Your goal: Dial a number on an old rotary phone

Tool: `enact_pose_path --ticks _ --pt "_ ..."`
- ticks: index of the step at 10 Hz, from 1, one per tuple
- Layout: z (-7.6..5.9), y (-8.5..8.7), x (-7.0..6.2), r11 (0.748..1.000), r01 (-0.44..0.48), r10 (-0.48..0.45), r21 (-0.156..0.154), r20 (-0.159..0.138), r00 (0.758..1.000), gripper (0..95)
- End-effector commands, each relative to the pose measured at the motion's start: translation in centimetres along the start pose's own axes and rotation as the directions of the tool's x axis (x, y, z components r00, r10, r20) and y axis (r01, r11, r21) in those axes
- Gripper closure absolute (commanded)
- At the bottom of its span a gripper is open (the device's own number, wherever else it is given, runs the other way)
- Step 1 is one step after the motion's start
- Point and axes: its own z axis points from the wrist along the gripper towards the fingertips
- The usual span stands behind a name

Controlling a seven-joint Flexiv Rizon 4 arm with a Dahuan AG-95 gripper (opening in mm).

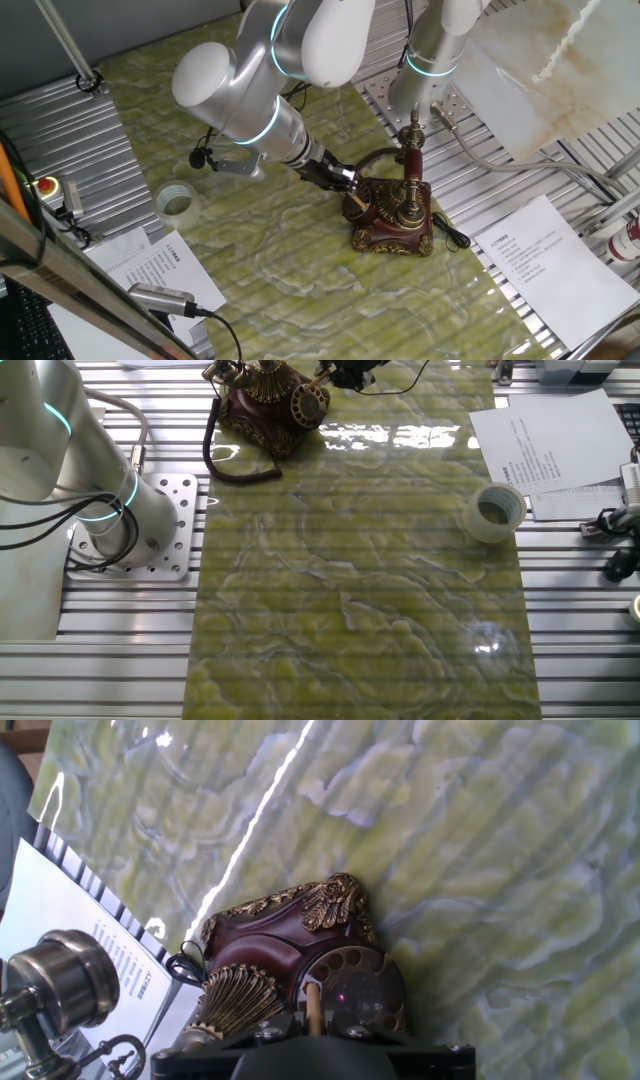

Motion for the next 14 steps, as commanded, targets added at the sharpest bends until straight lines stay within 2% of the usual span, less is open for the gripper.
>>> enact_pose_path --ticks 1,4,14 --pt "0.2 -0.21 -0.13 1.0 0.0 0.0 0.002 0.001 1.0 95.0" --pt "-0.24 -0.01 -0.59 1.0 -0.009 0.009 0.002 -0.001 1.0 95.0" --pt "0.16 -0.28 -0.7 1.0 -0.01 0.01 0.008 0.004 1.0 95.0"
